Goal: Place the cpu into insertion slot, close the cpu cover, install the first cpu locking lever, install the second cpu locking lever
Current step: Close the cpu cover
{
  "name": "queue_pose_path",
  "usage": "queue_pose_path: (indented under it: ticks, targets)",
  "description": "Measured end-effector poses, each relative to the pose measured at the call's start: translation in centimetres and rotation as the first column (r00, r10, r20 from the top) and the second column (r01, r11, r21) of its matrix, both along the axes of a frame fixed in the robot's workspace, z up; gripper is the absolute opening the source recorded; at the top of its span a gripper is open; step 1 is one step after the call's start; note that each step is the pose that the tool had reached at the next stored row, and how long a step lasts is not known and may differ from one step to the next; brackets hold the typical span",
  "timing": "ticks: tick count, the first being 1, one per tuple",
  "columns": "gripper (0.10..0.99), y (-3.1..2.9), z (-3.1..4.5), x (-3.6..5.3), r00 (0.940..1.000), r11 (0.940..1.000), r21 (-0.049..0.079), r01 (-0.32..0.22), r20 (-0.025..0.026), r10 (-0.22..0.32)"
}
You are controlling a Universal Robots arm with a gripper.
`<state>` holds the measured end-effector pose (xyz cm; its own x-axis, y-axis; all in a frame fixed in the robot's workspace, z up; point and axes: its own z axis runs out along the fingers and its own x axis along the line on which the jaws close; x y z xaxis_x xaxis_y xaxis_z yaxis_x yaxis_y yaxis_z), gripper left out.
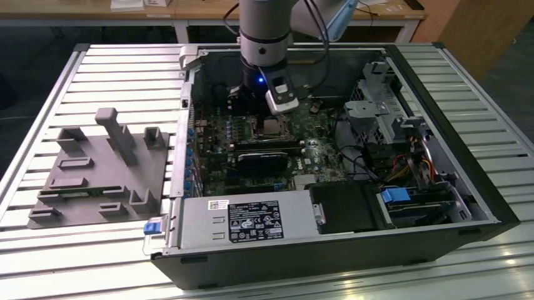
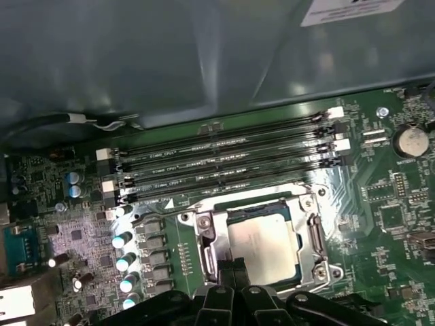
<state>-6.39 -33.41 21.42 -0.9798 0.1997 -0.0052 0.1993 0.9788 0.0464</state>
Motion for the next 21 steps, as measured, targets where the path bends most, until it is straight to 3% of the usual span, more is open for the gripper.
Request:
queue_pose_path:
  ticks: [6, 21]
  targets:
    - [0.102, 0.0, -0.28, -0.14, 0.9986, 0.9985, 0.011, -0.054, 0.0003, 0.054]
    - [0.102, 0.0, -0.95, -0.29, 0.9983, 0.9982, 0.016, -0.058, 0.0007, 0.058]
